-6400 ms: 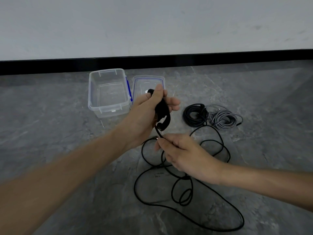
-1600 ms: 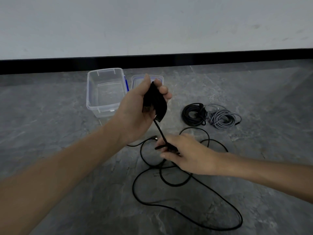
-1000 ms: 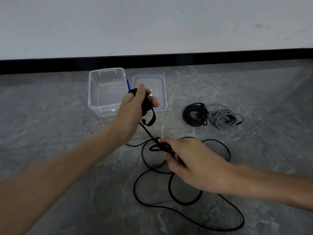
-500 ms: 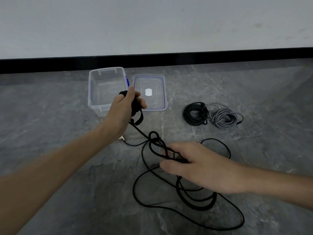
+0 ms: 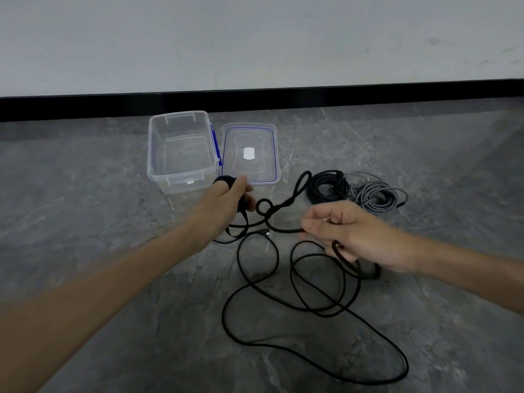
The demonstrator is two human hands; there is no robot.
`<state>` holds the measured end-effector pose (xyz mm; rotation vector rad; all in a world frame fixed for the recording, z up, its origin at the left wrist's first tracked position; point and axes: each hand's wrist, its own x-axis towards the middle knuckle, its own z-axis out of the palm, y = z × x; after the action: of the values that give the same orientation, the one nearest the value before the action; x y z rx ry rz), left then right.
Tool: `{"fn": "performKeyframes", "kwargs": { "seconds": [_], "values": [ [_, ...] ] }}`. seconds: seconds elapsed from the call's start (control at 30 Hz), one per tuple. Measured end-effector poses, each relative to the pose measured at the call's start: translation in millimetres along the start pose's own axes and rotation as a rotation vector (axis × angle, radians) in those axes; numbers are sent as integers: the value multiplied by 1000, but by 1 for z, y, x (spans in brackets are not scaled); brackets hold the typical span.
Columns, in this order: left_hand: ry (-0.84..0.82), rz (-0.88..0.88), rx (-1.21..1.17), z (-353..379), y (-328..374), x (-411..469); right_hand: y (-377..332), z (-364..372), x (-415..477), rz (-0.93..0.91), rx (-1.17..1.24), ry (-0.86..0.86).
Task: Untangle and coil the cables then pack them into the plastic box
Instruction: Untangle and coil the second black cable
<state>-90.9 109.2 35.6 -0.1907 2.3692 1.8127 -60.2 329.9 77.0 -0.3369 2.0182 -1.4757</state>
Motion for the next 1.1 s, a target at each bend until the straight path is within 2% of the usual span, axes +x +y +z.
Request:
{"fn": "performKeyframes", "kwargs": {
  "seconds": [0.1, 0.2, 0.3, 0.47, 0.57, 0.8, 1.1],
  "values": [
    [-93, -18, 106, 6, 1, -6, -9, -3, -1, -49, 49, -42],
    [-280, -31, 95, 9, 3, -15, -17, -13, 0, -77, 56, -29],
    [-443, -28, 114, 9, 4, -22, -24, -26, 3, -81, 142, 35],
    [-573, -31, 10, 13, 9, -26, -34, -39, 6, -76, 246, 199],
    [-591, -4, -66, 14, 14, -24, -36, -48, 12, -88, 257, 291],
    [-596, 169, -28, 10, 14, -22, -40, -66, 23, -109, 245, 438],
    [-567, 182, 36, 10, 13, -20, -24, -95, 35, -97, 168, 581]
  ]
}}
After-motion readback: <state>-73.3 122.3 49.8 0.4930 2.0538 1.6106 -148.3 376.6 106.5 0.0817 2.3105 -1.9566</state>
